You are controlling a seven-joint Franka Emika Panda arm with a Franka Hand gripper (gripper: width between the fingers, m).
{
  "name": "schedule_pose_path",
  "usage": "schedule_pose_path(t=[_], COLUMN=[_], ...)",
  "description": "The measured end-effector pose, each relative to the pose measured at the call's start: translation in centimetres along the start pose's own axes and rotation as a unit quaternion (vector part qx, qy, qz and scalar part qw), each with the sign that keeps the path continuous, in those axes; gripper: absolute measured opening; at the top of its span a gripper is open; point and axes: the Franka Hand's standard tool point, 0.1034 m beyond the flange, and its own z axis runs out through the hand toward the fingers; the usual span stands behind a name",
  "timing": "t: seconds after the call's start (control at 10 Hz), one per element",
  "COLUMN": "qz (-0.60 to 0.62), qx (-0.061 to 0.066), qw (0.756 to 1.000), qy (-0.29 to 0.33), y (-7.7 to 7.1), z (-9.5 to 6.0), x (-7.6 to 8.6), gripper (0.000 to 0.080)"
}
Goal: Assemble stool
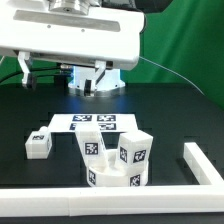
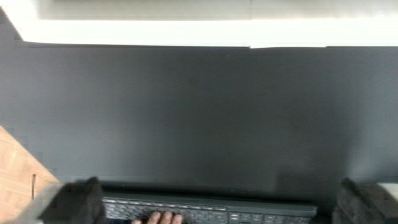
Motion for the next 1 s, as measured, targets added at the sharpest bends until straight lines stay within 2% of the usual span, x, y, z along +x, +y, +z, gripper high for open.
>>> schedule_pose_path(t=[0.1, 0.2, 0.3, 0.4, 0.6, 0.7, 0.9, 1.0], qz=[0.0, 0.003, 0.009, 0.007, 0.007, 0.012, 0.011, 0.015], qx=[0.0, 0.013, 0.027, 0.041, 0.053, 0.052, 0.062, 0.069], qw=[1.0, 0.999, 0.994, 0.987, 0.967, 0.957, 0.94, 0.926], qy=[-0.002, -0.049, -0.106, -0.156, -0.248, -0.285, -0.335, -0.371], y=[0.1, 0.7, 2.0, 3.0, 5.4, 6.0, 5.3, 5.0], z=[0.1, 0.8, 1.3, 1.5, 1.2, 1.2, 1.2, 1.0], x=[-0.1, -1.8, -3.4, -4.3, -6.3, -6.6, -6.6, -7.0], gripper=[0.0649, 0.0649, 0.0649, 0.0649, 0.0649, 0.0649, 0.0649, 0.0649])
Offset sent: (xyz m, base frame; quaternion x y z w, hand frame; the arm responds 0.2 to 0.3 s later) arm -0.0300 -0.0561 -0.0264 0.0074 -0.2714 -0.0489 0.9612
